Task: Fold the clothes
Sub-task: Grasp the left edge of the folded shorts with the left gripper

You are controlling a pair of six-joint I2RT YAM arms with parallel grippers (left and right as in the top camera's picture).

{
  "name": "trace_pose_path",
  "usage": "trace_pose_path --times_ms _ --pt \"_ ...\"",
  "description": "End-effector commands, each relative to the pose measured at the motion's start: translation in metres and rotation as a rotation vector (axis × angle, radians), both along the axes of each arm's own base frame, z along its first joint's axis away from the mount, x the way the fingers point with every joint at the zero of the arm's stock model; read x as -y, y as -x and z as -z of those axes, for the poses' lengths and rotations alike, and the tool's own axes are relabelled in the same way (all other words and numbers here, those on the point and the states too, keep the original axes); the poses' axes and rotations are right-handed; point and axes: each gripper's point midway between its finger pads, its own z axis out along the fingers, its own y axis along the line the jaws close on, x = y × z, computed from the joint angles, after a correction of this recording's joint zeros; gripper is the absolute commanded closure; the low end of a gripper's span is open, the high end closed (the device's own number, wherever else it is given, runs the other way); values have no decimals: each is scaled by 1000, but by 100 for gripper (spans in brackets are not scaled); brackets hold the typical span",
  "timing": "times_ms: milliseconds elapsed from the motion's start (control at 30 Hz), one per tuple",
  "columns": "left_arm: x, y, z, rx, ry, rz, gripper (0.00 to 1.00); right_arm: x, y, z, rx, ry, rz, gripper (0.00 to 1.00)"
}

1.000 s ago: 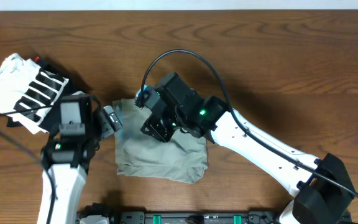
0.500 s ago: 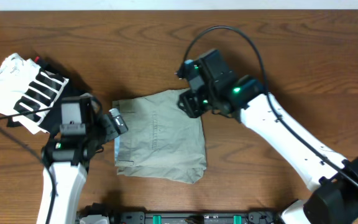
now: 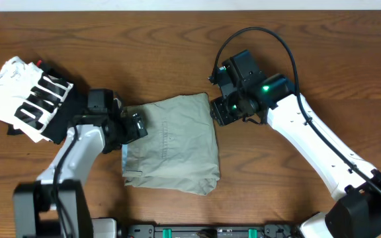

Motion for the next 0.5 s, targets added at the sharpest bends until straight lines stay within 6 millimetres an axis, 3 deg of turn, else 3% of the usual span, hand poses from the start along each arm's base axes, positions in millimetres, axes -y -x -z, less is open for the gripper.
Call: trace_pose_path --times_ms 0,233,300,367,433,467 --pt "-2 -3 10 -26 -8 14 2 1 -4 -10 23 -9 16 53" --pt "43 10 35 -140 267 59 2 1 -4 -9 23 -9 16 55" --pt "56 12 37 -154 352 82 11 2 -4 -9 20 -7 17 55" --pt "62 13 39 -169 396 86 27 4 -4 -8 19 5 21 55" --pt "63 14 41 -174 400 86 47 7 -2 -7 14 21 26 55" --pt "63 13 41 -168 399 91 66 10 -2 -6 14 37 31 56"
